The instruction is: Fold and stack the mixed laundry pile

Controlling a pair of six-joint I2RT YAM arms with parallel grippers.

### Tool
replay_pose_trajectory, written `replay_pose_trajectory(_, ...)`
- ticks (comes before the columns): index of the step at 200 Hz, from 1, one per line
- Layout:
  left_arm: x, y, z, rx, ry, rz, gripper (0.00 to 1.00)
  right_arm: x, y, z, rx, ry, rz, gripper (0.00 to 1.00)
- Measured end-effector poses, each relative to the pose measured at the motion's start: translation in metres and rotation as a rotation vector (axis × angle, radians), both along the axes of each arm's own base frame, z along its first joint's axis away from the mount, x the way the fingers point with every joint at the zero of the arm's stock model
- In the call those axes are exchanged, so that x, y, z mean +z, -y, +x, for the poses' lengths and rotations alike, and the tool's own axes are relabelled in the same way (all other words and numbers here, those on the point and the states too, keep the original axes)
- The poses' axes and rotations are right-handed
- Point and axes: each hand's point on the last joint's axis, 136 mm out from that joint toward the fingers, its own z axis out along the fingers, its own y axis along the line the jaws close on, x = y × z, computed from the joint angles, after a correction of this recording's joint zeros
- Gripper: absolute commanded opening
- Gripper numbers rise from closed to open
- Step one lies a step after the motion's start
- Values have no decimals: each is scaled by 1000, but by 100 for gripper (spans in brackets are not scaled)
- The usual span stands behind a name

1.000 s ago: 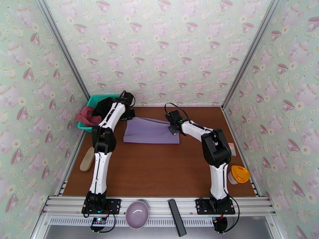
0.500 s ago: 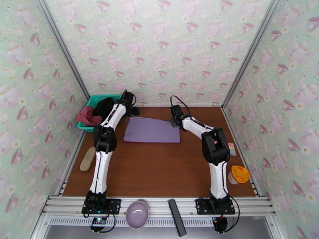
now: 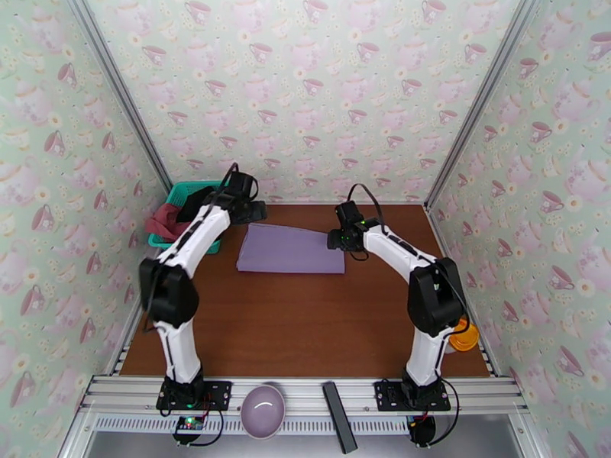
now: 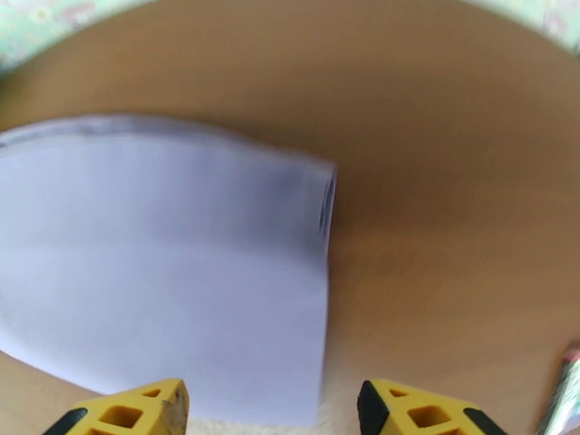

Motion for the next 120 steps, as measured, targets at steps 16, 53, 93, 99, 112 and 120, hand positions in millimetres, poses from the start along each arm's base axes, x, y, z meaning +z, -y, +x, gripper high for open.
replay_pose_trajectory(16, 2, 0, -16, 2, -4, -5, 69, -21, 2, -5, -37, -62, -6, 63)
replay_pose_trajectory(53, -27, 8, -39, -16, -77, 9, 67, -53, 9, -12, -104, -151, -46, 61)
replay_pose_trajectory(93, -48, 17, -52, -45, -128, 28, 65, -63, 6, 1, -140, -158, -48, 57)
replay_pose_trajectory(99, -49, 19, -53, -49, -131, 29, 65, -66, 5, 3, -144, -161, -47, 57)
replay_pose_trajectory(112, -51, 20, -54, -53, -135, 31, 65, -71, 4, 5, -152, -170, -49, 57)
replay_pose_trajectory(120, -51, 21, -54, -55, -134, 31, 65, -75, 3, 6, -156, -178, -51, 56)
